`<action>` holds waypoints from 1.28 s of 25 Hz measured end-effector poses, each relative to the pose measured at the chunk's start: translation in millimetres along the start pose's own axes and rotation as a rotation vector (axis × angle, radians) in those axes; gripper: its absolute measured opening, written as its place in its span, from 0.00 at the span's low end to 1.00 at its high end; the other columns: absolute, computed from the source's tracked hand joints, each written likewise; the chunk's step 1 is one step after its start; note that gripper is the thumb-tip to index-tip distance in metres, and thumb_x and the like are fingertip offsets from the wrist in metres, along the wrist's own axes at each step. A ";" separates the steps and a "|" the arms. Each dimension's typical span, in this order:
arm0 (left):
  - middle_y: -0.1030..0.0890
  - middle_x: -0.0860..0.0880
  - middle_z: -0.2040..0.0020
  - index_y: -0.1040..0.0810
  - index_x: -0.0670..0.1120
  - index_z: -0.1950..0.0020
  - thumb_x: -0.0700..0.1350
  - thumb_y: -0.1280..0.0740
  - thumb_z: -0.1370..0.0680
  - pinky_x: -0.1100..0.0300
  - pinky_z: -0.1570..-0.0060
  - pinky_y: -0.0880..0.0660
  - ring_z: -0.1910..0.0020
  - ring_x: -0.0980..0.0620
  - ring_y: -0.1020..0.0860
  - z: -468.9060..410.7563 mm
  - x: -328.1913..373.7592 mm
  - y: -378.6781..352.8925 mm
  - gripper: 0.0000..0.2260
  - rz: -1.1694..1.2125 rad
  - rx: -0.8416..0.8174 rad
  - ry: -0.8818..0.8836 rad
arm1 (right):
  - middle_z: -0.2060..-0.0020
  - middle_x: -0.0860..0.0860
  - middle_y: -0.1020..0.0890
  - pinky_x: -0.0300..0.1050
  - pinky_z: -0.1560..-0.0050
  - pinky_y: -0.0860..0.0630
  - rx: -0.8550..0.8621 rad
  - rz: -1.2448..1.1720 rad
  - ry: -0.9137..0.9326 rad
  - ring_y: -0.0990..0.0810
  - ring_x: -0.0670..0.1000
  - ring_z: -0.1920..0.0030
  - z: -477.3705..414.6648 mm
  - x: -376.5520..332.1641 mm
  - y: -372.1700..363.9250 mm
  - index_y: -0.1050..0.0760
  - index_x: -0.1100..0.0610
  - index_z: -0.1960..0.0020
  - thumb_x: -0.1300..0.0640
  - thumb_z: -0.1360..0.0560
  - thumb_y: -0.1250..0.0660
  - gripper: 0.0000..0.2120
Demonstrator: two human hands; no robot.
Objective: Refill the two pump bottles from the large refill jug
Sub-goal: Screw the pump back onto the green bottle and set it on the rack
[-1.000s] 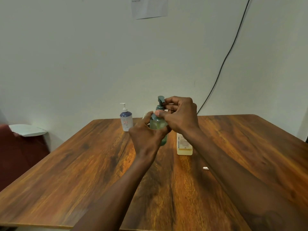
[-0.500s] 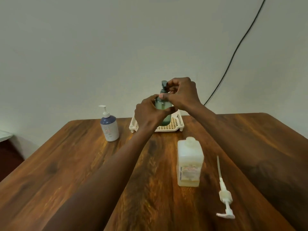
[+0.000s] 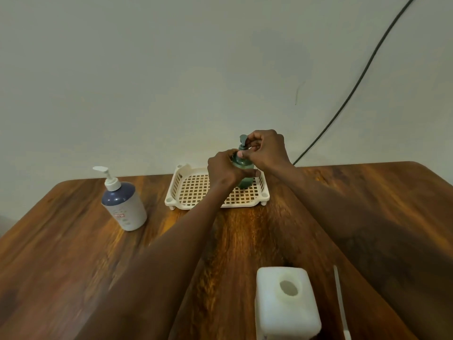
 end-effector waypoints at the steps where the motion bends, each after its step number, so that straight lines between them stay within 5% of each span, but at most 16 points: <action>1: 0.13 0.53 0.48 0.15 0.51 0.40 0.61 0.15 0.41 0.62 0.49 0.25 0.52 0.54 0.17 -1.8 -1.7 -3.4 0.32 0.004 -0.004 -0.002 | 0.53 0.51 0.12 0.41 0.49 0.16 0.004 -0.010 -0.009 0.14 0.45 0.56 -1.8 4.4 -1.5 0.15 0.57 0.47 0.57 0.35 0.16 0.18; 5: 0.13 0.52 0.48 0.15 0.50 0.40 0.62 0.16 0.41 0.63 0.49 0.23 0.51 0.54 0.16 -6.4 -5.9 -11.5 0.33 0.015 -0.014 -0.009 | 0.53 0.50 0.13 0.31 0.55 0.20 0.000 -0.033 -0.009 0.16 0.42 0.59 -7.5 12.1 -2.9 0.16 0.58 0.45 0.57 0.34 0.16 0.19; 10: 0.14 0.50 0.45 0.17 0.48 0.39 0.65 0.18 0.38 0.52 0.42 0.22 0.47 0.49 0.17 -1.5 -6.5 -6.5 0.34 -0.052 -0.074 -0.029 | 0.52 0.51 0.13 0.34 0.53 0.19 -0.055 -0.042 -0.037 0.15 0.45 0.54 -5.0 16.4 4.4 0.16 0.58 0.44 0.57 0.34 0.16 0.20; 16: 0.23 0.42 0.28 0.34 0.45 0.20 0.62 0.20 0.31 0.49 0.32 0.26 0.32 0.45 0.22 33.3 0.2 22.9 0.46 -0.023 -0.134 -0.007 | 0.54 0.50 0.14 0.26 0.57 0.23 -0.043 -0.044 -0.033 0.17 0.41 0.57 34.3 15.5 34.1 0.16 0.59 0.45 0.59 0.31 0.18 0.16; 22: 0.18 0.46 0.34 0.24 0.52 0.26 0.70 0.32 0.25 0.57 0.42 0.20 0.38 0.51 0.18 143.0 22.1 78.4 0.33 0.206 -0.101 -0.040 | 0.51 0.49 0.14 0.31 0.51 0.20 -0.057 -0.095 0.042 0.16 0.42 0.52 125.5 -14.0 79.3 0.17 0.57 0.42 0.64 0.27 0.24 0.14; 24: 0.17 0.48 0.34 0.23 0.54 0.28 0.72 0.34 0.25 0.58 0.42 0.21 0.38 0.52 0.18 173.9 28.0 88.3 0.33 0.243 -0.130 -0.058 | 0.50 0.48 0.14 0.31 0.50 0.20 -0.094 -0.093 0.073 0.16 0.42 0.51 157.0 -24.9 88.2 0.17 0.56 0.41 0.64 0.27 0.24 0.15; 27: 0.15 0.49 0.40 0.18 0.53 0.33 0.78 0.38 0.27 0.45 0.37 0.20 0.41 0.50 0.16 214.2 34.6 99.2 0.36 0.403 -0.165 -0.053 | 0.48 0.49 0.14 0.35 0.46 0.19 -0.097 -0.090 0.073 0.16 0.43 0.50 199.1 -35.0 101.5 0.17 0.57 0.40 0.67 0.27 0.25 0.17; 32: 0.14 0.53 0.41 0.19 0.54 0.34 0.76 0.36 0.28 0.53 0.44 0.18 0.43 0.54 0.16 276.6 33.4 107.5 0.33 0.542 -0.261 -0.059 | 0.47 0.48 0.14 0.36 0.44 0.19 -0.058 -0.115 0.049 0.17 0.42 0.49 250.7 -37.9 121.1 0.17 0.55 0.40 0.66 0.23 0.29 0.13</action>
Point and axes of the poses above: each hand's wrist, its own z-axis away from the middle knuckle, its own y-axis out of the back of the hand, x = y × z, the point moved 1 cm from there along -z, towards the middle knuckle
